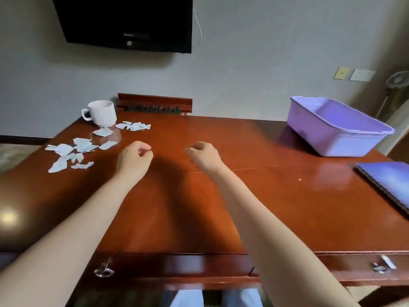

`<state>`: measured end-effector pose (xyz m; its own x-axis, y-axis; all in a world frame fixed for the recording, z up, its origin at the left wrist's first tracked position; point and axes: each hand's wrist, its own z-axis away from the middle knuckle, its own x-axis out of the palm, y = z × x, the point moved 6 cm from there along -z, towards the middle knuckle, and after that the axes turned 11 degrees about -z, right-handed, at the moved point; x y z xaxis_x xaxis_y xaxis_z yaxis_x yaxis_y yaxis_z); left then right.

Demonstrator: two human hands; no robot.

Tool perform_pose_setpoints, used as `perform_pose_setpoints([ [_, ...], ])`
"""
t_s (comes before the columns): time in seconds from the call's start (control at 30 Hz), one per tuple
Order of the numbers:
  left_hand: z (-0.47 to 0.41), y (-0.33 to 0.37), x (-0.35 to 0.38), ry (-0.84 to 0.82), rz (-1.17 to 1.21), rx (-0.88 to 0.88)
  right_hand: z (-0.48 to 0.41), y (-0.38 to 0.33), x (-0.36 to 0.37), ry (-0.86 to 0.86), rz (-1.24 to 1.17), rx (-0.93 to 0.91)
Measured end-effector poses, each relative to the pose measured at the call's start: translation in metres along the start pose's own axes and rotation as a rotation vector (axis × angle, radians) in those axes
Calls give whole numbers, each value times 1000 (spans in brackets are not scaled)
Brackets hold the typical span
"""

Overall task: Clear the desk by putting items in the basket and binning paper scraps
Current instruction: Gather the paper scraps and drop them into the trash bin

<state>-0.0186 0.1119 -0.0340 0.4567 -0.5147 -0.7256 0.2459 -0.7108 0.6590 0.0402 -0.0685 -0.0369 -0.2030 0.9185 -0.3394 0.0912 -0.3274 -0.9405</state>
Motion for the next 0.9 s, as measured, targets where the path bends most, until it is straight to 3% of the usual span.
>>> perform_pose_setpoints([
  [0.47, -148, -93, -15, 104, -454, -31, -144, -4, 121, -91, 200, -82],
  [0.7, -193, -132, 9, -2, -658, -42, -207, -17, 174, -56, 414, -241],
  [0.9, -200, -139, 23, -82, -761, -38, -255, -16, 205, -144, 579, -197],
])
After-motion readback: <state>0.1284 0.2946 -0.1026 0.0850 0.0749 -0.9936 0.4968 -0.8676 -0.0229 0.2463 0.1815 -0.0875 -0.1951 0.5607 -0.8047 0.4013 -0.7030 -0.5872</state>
